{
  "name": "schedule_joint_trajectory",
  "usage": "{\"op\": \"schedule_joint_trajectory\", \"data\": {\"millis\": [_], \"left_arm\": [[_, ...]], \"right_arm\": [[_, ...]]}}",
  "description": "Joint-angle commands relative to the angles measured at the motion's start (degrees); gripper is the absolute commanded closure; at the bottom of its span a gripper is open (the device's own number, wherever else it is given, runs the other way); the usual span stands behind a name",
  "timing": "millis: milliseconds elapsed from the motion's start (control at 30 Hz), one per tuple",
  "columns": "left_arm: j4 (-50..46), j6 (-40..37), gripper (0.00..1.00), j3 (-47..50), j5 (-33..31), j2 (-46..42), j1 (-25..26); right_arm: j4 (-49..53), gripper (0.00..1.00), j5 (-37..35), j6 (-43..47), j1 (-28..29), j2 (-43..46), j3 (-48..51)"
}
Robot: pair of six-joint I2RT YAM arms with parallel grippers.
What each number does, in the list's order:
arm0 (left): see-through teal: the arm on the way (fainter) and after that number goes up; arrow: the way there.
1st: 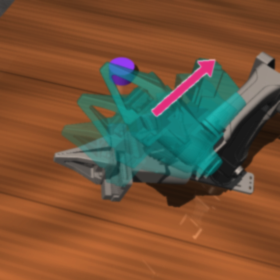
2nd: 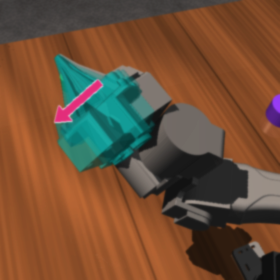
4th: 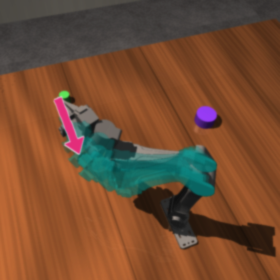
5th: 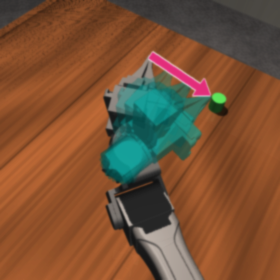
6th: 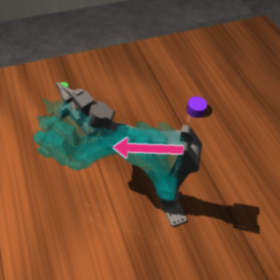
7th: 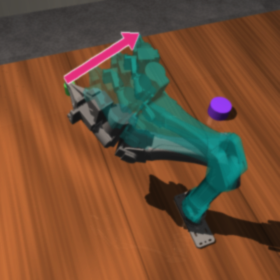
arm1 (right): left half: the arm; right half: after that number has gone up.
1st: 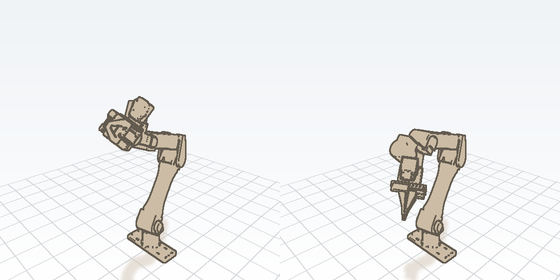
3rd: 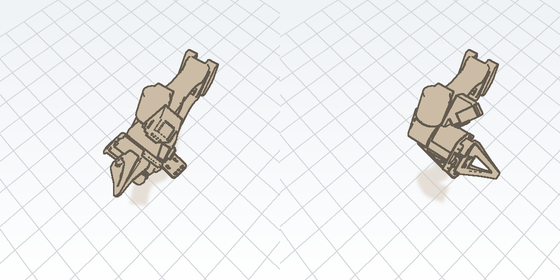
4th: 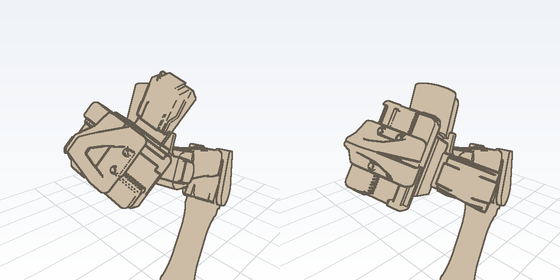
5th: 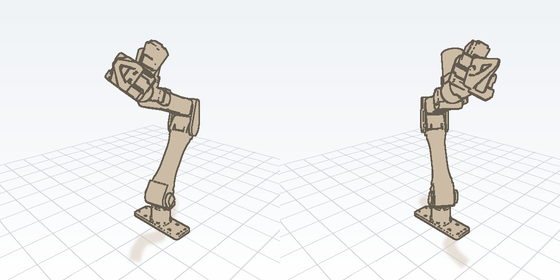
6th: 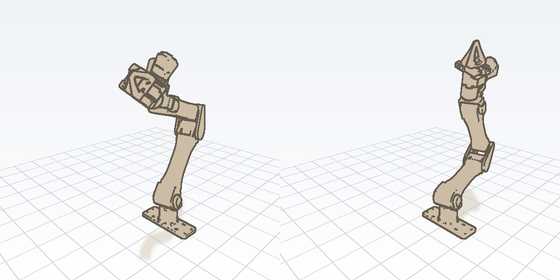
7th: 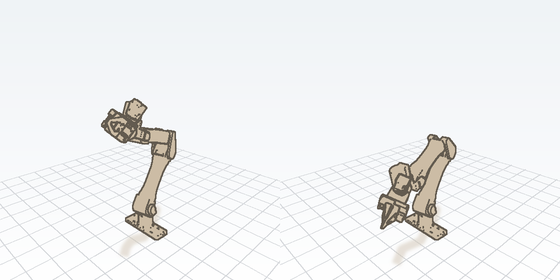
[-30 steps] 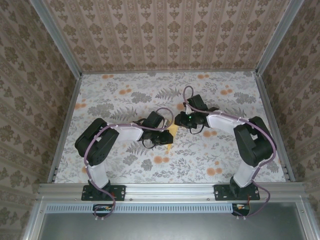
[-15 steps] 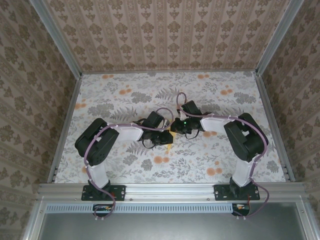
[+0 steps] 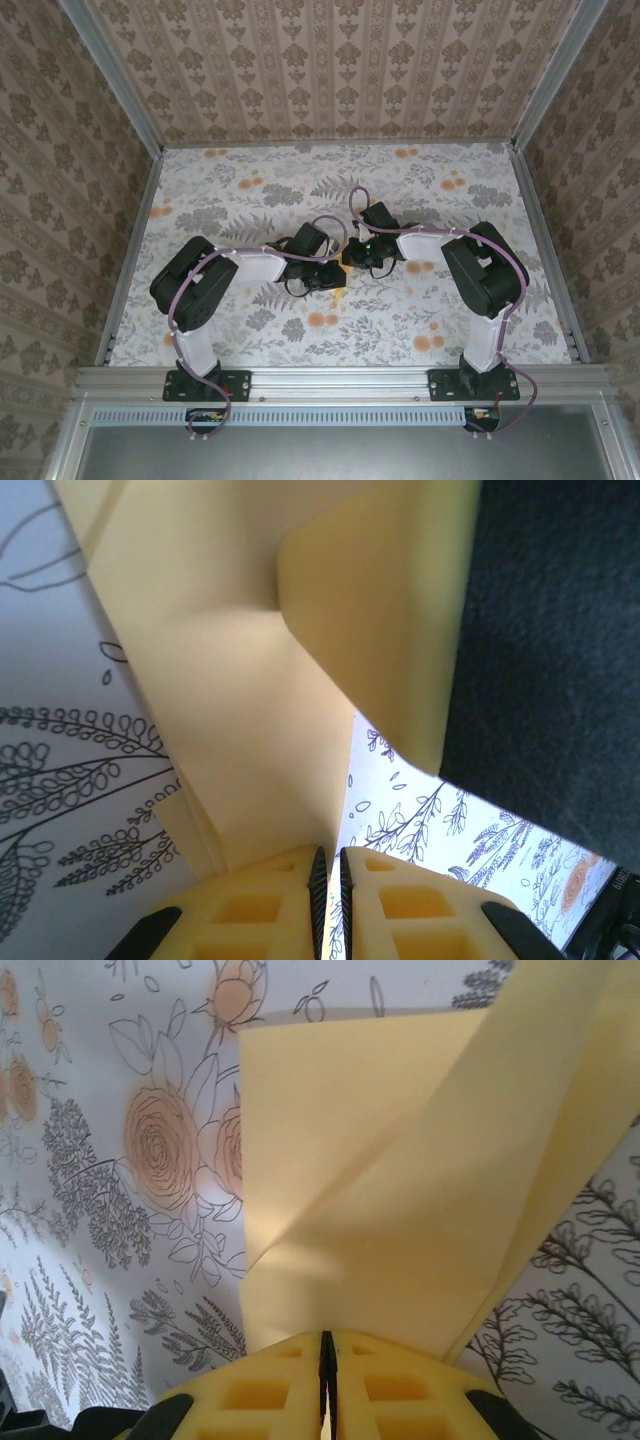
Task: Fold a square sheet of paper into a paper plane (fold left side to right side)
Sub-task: Fold the wing for the fifth time at the center of the table.
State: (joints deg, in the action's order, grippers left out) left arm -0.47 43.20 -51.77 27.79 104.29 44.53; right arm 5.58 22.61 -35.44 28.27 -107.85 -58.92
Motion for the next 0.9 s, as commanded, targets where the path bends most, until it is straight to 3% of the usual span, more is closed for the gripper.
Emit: {"op": "schedule_joint_trajectory", "data": {"millis": [0,867], "left_arm": [[-6.1,-1.7,0.84,1.2,-2.0,3.0,0.3],[-6.2,-1.8,0.84,1.2,-1.5,3.7,0.4]], "right_arm": [[3.4,0.88,-3.5,2.7,-0.1,-1.3,-1.7],[5.7,0.88,-7.4,6.0,-4.0,-4.5,-7.2]]}}
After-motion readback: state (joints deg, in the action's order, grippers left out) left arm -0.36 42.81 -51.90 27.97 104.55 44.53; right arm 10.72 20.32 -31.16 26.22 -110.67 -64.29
